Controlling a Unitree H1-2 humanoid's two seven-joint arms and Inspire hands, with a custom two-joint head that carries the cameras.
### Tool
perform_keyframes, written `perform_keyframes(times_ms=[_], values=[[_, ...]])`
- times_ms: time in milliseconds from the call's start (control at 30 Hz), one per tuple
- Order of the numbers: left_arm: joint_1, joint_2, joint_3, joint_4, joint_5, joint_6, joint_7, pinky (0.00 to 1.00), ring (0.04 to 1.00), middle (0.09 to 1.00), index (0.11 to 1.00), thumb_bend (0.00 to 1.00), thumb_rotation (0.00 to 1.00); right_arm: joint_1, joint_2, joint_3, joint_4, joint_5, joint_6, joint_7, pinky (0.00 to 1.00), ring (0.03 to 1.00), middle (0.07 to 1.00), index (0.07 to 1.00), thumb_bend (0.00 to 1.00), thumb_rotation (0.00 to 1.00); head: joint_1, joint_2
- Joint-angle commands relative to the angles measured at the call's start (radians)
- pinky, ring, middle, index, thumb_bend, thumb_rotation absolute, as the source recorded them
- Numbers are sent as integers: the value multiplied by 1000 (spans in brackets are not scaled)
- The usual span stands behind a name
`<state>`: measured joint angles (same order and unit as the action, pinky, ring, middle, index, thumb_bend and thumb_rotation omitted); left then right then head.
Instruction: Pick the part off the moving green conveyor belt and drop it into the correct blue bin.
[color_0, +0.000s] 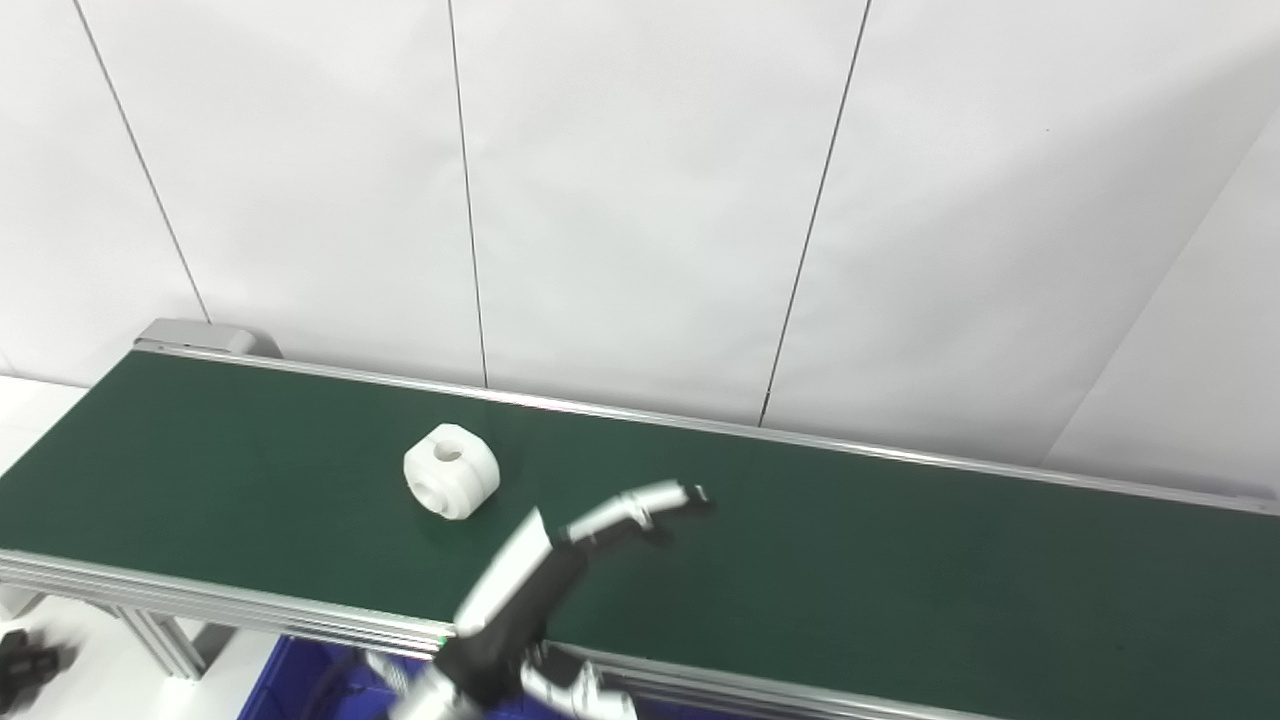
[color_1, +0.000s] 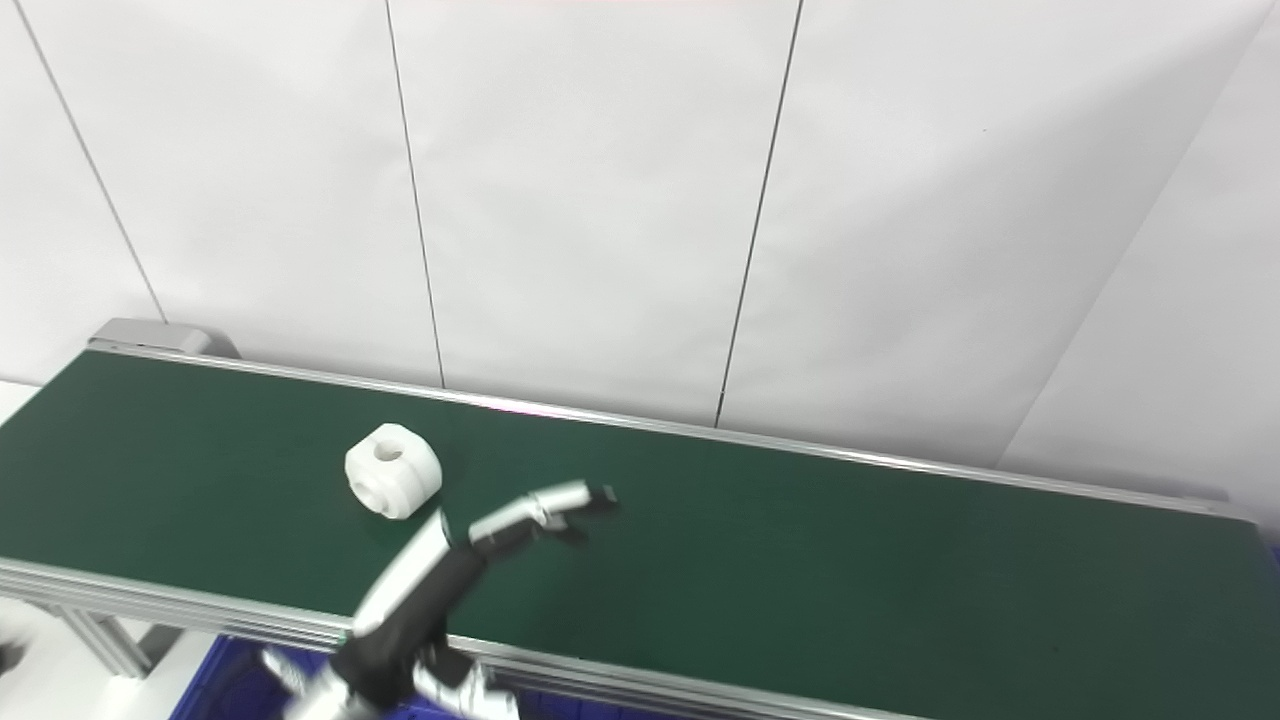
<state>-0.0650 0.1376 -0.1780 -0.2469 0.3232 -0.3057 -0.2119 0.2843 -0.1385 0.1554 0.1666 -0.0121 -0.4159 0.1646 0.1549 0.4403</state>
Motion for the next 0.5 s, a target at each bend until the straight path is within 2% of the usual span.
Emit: perform_keyframes(times_ms=[0,200,300,400,467], values=[[-61,28,25,-4,82,14,30,789,879,904,866,902,506,-3,2,1,-27,0,-54,-3,896,896,911,902,746,1000,1,2],[-178,108,48,55,298,58,44,742,879,892,863,868,452,-1,1,3,-33,-2,-54,-7,885,888,904,899,730,1000,-4,3],[-242,158,31,129,433,69,74,742,863,881,853,878,442,-2,-1,3,-33,-4,-54,-10,886,884,901,895,736,1000,-4,3],[-287,181,14,213,525,90,112,750,851,872,831,925,376,-1,-4,4,-34,-7,-54,-13,888,882,896,894,754,1000,-5,3],[-311,189,5,269,569,107,138,745,847,870,828,937,368,0,-5,3,-33,-3,-54,-9,890,882,896,894,757,1000,-5,4]])
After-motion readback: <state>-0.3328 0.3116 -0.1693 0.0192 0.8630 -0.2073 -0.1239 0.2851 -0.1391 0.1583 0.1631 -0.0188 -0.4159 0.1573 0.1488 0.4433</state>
